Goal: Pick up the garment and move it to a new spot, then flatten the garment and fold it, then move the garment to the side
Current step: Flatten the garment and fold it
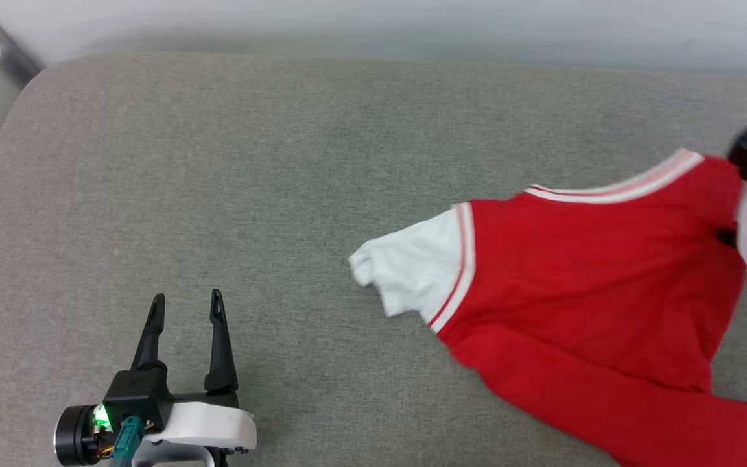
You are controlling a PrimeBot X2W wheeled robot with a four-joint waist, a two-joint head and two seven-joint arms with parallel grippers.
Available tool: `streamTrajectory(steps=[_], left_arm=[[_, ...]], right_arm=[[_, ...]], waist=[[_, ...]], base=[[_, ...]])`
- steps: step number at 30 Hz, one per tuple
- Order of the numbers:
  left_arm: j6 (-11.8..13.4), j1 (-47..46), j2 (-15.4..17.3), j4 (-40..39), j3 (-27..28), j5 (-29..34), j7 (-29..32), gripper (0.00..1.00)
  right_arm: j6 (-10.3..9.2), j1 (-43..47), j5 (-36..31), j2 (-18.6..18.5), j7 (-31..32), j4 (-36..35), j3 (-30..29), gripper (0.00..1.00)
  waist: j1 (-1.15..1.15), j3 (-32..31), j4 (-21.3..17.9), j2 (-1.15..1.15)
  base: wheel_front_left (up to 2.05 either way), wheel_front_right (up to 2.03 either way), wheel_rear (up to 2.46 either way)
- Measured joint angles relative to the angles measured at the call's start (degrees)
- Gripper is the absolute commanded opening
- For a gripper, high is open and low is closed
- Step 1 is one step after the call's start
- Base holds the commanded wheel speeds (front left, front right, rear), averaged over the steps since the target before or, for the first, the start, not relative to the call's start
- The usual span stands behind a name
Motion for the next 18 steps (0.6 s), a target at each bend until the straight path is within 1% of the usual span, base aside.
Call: streamTrajectory(steps=[3, 5, 9, 12, 13, 14, 15, 16, 18], left_arm=[[0.0, 0.1, 0.0, -0.3, -0.2, 0.0, 0.0, 1.0], [-0.2, 0.1, 0.0, -0.3, -0.5, 0.0, 0.0, 1.0], [-0.4, -0.1, 0.0, -0.3, -0.9, 0.4, 0.0, 1.0], [-0.4, -0.3, 0.0, 0.0, -0.7, 0.6, 0.0, 1.0], [-0.5, -0.3, 0.0, 0.1, -0.5, 0.8, 0.0, 1.0], [-0.6, -0.3, 0.0, 0.3, -0.3, 1.0, 0.0, 1.0], [-0.8, -0.3, 0.0, 0.4, -0.1, 1.1, 0.0, 1.0], [-0.8, -0.3, 0.0, 0.5, 0.1, 1.3, 0.0, 1.0], [-1.0, -0.2, 0.0, 0.8, 0.6, 1.6, 0.0, 1.0]], right_arm=[[0.0, 3.7, 1.1, -2.8, -0.2, 1.6, -0.1, 0.0], [-0.01, 6.4, 2.5, -3.1, -0.2, 3.7, -0.6, 0.0], [-0.01, 11.3, 3.1, -1.3, -1.5, 8.8, -1.6, 0.0], [-0.01, 12.6, 2.9, 0.5, -3.2, 11.9, -2.8, 0.0], [-0.01, 13.1, 2.9, 1.2, -4.1, 12.9, -3.5, 0.27], [-0.01, 13.3, 2.9, 1.7, -5.4, 13.6, -4.1, 0.69], [-0.01, 13.7, 2.8, 2.2, -6.4, 14.3, -4.6, 0.69], [-0.01, 14.1, 2.4, 2.7, -7.7, 14.8, -5.0, 1.0], [-0.01, 14.5, 1.8, 3.4, -10.6, 15.1, -6.0, 1.0]], waist=[[0.0, -0.1, -0.5, 0.0], [0.0, 0.5, -0.7, 0.0], [0.0, 1.8, -0.7, 0.0], [0.0, 2.2, -0.6, 0.0], [0.0, 2.1, -0.6, 0.0], [0.0, 1.9, -0.6, 0.0], [0.0, 1.6, -0.7, 0.0], [0.0, 1.2, -0.7, 0.0], [0.0, 0.2, -0.9, 0.0]], base=[[0.0, 0.0, 0.0], [0.0, 0.0, 0.0], [0.0, 0.0, 0.0], [0.0, 0.0, 0.0], [0.0, 0.0, 0.0], [0.0, 0.0, 0.0], [0.0, 0.0, 0.0], [0.0, 0.0, 0.0], [0.0, 0.0, 0.0]])
